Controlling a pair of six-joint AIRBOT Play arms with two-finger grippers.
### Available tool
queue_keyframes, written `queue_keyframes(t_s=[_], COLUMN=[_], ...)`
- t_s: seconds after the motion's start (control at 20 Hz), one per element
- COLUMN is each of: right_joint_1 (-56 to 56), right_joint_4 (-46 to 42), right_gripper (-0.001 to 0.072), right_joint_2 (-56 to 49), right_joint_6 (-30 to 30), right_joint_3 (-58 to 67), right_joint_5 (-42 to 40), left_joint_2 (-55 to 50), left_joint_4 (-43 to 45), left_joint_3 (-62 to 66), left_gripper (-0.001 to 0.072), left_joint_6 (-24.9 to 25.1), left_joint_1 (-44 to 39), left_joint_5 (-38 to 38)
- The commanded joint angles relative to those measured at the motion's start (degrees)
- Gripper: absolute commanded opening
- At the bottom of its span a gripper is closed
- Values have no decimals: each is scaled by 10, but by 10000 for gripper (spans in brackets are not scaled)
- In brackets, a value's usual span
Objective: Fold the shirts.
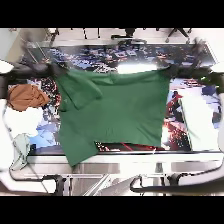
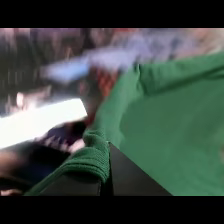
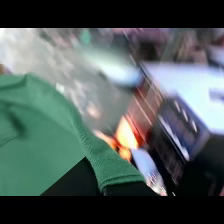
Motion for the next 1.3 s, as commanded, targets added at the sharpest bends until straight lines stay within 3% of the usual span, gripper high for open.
queue_keyframes(t_s=[0.0,0.2,0.5,0.65,0.85,1.05,1.25], right_joint_1=[5,5,-11,-16,-10,2,2], right_joint_4=[25,66,41,5,-66,-100,-100], right_gripper=[18,19,19,19,19,19,20], right_joint_2=[-131,-202,-143,-111,-109,-110,-118], right_joint_6=[5,0,-8,1,27,24,20], right_joint_3=[-14,19,19,19,6,-55,-82], right_joint_5=[-42,-57,9,29,52,19,2], left_joint_2=[-165,-264,-276,-233,-199,-198,-198], left_joint_4=[-6,-3,-3,6,150,230,247], left_joint_3=[25,159,285,237,195,168,128], left_gripper=[12,12,12,12,12,12,12], left_joint_6=[-4,-19,-69,-68,-89,-90,-86], left_joint_1=[-2,-2,37,57,51,27,3], left_joint_5=[16,-16,-84,-71,-90,-106,-48])
